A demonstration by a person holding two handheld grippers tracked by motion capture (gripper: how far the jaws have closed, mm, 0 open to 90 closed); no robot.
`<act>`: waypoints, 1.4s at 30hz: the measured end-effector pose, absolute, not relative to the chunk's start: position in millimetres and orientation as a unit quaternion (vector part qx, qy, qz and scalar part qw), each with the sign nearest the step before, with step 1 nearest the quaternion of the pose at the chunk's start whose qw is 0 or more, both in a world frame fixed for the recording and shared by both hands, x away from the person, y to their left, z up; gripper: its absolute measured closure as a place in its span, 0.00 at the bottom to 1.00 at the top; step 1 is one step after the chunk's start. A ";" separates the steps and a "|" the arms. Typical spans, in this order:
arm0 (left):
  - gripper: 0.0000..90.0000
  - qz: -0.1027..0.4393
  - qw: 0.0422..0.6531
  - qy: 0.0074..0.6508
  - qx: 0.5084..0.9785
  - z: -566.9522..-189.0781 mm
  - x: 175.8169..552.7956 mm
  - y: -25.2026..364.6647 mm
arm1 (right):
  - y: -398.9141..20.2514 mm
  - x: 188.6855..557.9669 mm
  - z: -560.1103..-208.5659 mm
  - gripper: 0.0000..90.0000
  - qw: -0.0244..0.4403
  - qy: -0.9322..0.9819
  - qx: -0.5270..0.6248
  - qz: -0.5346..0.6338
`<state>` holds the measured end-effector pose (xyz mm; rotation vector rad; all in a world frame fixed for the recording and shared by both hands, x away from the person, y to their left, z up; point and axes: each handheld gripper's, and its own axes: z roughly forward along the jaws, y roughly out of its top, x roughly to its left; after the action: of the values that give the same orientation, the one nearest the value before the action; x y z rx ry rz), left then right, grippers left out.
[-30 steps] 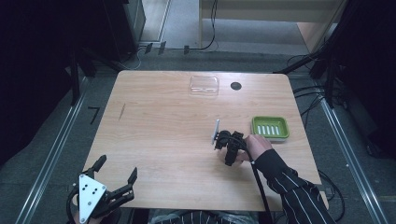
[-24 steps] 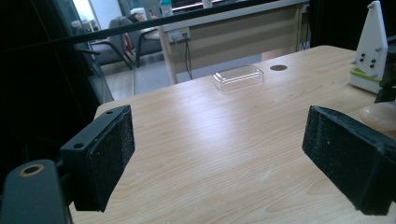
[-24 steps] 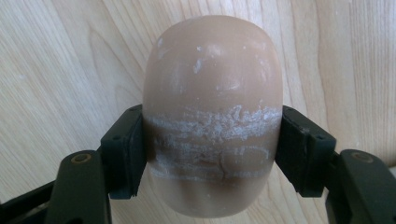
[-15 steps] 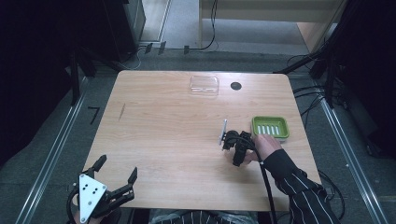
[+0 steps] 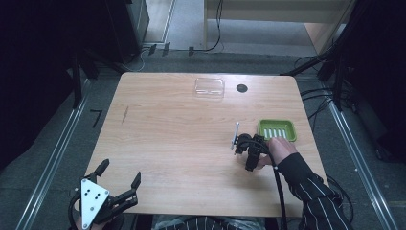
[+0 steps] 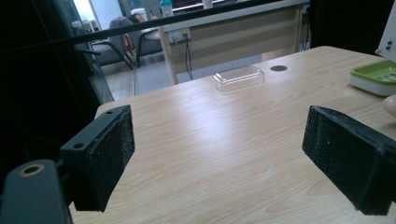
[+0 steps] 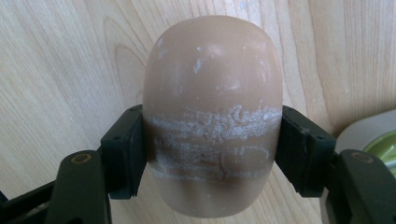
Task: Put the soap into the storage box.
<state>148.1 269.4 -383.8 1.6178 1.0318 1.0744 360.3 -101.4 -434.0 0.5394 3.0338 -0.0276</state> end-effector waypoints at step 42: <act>0.11 0.435 0.454 0.417 0.656 -383.9 148.7 268.7 | -174.8 383.2 -403.8 0.37 0.044 0.971 0.233 0.012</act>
<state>148.7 268.7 -383.9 1.6199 1.0299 1.0745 383.2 -174.8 -403.8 0.7134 2.9682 0.0374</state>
